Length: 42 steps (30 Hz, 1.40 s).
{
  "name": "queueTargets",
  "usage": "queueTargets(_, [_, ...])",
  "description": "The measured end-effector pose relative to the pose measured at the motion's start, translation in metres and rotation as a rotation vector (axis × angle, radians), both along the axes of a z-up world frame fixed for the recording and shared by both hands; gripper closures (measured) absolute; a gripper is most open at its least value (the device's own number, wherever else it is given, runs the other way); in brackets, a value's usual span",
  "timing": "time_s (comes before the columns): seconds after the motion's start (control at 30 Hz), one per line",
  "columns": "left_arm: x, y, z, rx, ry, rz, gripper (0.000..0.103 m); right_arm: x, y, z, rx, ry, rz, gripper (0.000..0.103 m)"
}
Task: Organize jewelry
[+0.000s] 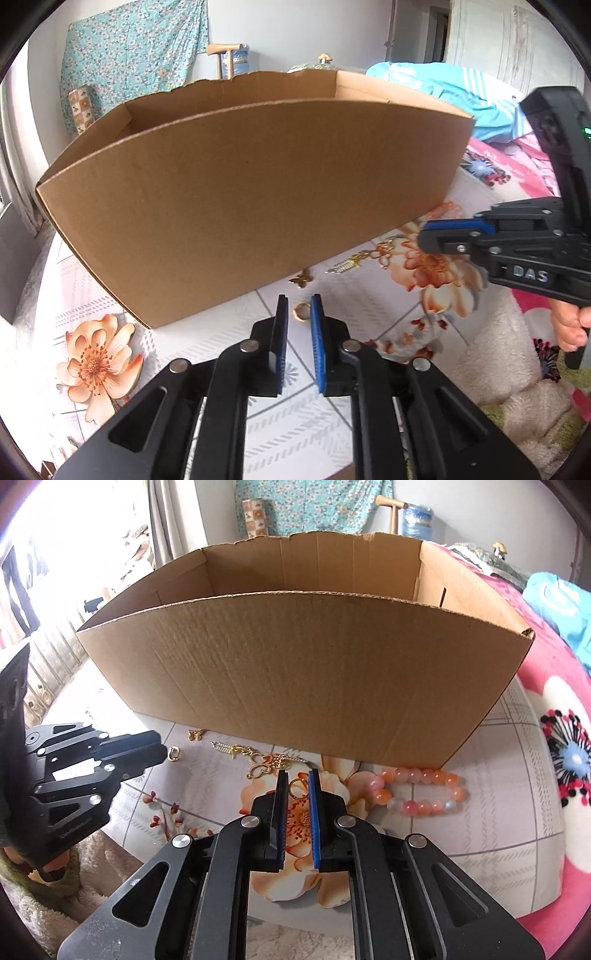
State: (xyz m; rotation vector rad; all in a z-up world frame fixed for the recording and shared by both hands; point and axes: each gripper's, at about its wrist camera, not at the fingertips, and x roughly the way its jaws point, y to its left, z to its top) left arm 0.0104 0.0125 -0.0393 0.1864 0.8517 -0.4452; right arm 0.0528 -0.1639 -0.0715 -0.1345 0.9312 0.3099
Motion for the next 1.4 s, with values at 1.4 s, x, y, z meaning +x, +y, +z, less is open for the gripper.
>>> queueTargets(1.4, [-0.012, -0.012, 0.017, 0.054, -0.030, -0.050, 0.092, 0.002, -0.022, 0.017, 0.106, -0.045, 0.021, 0.094])
